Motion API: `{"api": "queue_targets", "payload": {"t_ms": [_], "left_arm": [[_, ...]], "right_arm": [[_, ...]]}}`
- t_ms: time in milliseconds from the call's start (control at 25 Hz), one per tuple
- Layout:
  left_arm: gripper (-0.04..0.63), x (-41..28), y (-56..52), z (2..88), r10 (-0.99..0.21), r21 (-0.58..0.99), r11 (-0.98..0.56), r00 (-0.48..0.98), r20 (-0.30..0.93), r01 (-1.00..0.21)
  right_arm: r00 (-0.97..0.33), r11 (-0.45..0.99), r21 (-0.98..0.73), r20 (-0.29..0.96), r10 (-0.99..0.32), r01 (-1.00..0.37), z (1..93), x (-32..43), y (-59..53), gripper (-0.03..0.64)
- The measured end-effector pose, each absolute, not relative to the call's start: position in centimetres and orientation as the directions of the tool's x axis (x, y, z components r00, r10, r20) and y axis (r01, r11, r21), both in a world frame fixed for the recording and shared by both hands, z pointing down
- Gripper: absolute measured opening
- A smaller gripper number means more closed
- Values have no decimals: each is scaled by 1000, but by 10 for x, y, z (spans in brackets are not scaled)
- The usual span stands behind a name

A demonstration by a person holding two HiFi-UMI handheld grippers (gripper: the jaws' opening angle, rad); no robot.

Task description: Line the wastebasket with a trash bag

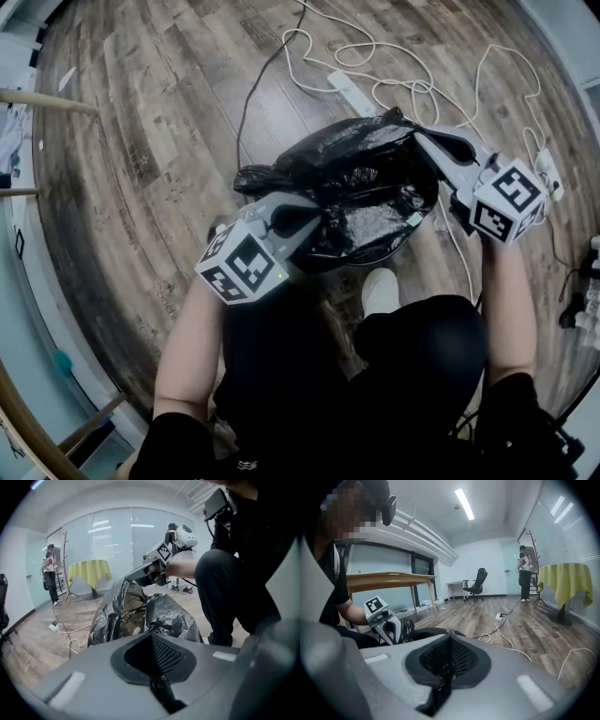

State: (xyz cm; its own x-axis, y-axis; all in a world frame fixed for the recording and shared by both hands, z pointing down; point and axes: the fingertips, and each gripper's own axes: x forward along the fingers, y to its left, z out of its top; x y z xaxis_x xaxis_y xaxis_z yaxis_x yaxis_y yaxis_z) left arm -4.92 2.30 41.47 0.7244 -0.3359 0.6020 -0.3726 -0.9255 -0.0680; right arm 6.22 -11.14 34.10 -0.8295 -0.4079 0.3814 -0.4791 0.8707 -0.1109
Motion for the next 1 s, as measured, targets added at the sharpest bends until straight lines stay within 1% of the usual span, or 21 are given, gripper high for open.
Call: {"api": "queue_targets", "payload": {"t_ms": [200, 360, 440, 760, 880, 1000], "left_arm": [[8, -34, 57, 373, -291, -106, -955, 792, 536, -279], [8, -14, 94, 362, -176, -104, -984, 827, 534, -141], [8, -8, 110, 369, -120, -83, -993, 824, 553, -89], [8, -7, 154, 423, 55, 33, -998, 750, 659, 44], [8, -5, 164, 443, 103, 65, -995, 716, 690, 81], [8, -1, 171, 458, 143, 104, -990, 704, 696, 99]], "right_arm": [[-811, 861, -93, 400, -427, -499, 343, 68, -114, 3], [-790, 863, -73, 448, -419, -499, 364, 67, -122, 3], [-776, 865, -69, 481, -407, -496, 381, 66, -128, 3], [-695, 838, -92, 611, -380, -538, 463, 70, -157, 3], [-672, 825, -125, 653, -350, -551, 496, 76, -163, 3], [-651, 806, -166, 690, -317, -569, 528, 86, -166, 3]]}}
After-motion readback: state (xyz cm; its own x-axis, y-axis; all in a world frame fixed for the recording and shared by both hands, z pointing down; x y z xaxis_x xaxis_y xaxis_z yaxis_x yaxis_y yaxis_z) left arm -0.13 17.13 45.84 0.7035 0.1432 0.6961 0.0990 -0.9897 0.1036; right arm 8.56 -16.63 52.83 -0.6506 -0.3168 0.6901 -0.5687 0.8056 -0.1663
